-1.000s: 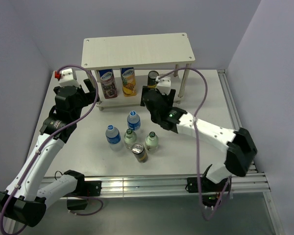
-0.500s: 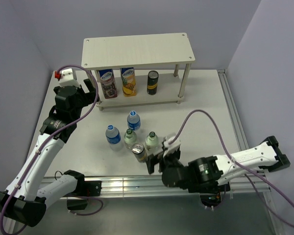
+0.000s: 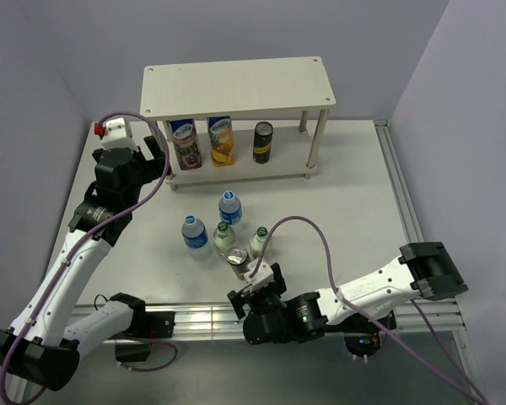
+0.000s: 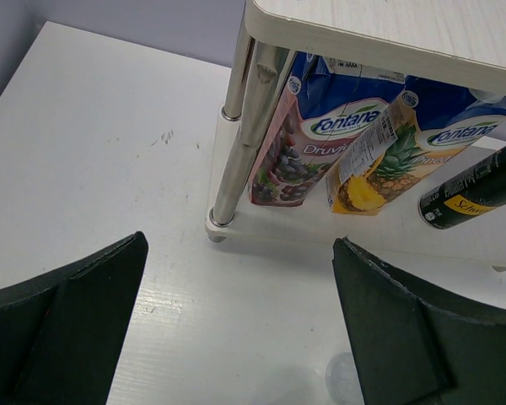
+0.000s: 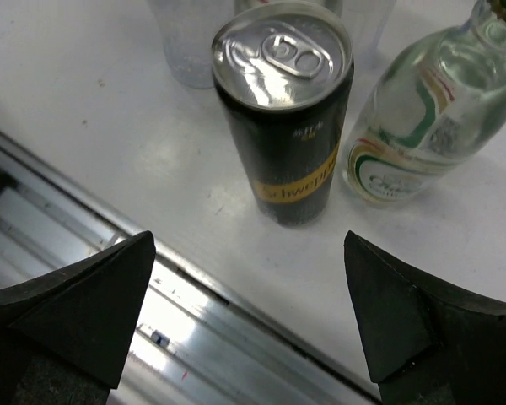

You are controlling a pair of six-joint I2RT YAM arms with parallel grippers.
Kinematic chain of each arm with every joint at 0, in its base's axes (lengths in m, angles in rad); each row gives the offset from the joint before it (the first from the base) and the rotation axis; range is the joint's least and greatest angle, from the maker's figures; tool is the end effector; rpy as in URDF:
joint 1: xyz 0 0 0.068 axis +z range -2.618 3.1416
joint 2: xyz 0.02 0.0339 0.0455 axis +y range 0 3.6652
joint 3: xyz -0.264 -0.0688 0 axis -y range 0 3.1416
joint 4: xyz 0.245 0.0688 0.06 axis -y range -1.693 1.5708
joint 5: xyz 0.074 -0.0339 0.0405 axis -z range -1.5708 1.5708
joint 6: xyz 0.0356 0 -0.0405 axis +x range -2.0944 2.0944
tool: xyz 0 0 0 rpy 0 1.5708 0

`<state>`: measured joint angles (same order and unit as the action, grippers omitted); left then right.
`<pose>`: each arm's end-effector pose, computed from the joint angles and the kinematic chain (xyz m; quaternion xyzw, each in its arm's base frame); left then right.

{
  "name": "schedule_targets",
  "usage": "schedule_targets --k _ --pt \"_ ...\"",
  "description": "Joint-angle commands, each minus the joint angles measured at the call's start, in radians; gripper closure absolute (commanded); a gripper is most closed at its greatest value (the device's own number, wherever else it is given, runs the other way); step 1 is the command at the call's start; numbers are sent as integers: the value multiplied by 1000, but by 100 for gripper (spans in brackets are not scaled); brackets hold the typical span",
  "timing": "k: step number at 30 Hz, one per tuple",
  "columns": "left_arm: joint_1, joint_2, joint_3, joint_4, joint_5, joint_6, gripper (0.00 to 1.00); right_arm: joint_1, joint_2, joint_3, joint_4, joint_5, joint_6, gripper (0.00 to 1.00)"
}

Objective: Place and organize the beverage onto the shelf

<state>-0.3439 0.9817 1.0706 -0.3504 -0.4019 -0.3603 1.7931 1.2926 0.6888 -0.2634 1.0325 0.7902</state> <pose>0.2073 -0.0594 0.3869 -0.1279 0.7763 -0.0571 0.6146 -0.0237 0.2437 0.2073 -0.2433 0.7977 0.1604 0.5280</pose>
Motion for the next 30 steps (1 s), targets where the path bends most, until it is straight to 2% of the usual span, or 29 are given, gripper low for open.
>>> schedule_targets --k 1,9,22,25,30 --pt "-3 -2 9 16 -14 14 2 -57 40 -32 260 20 -107 0" --pt "-3 0 9 14 -12 14 2 -182 191 -18 522 -34 -290 0" --pt "-3 5 12 14 -2 14 2 -241 264 17 601 -17 -345 3" --pt "-3 5 11 16 2 12 2 -253 280 15 607 -3 -341 7" --pt "-3 9 9 16 2 14 2 -270 298 15 610 17 -329 35"
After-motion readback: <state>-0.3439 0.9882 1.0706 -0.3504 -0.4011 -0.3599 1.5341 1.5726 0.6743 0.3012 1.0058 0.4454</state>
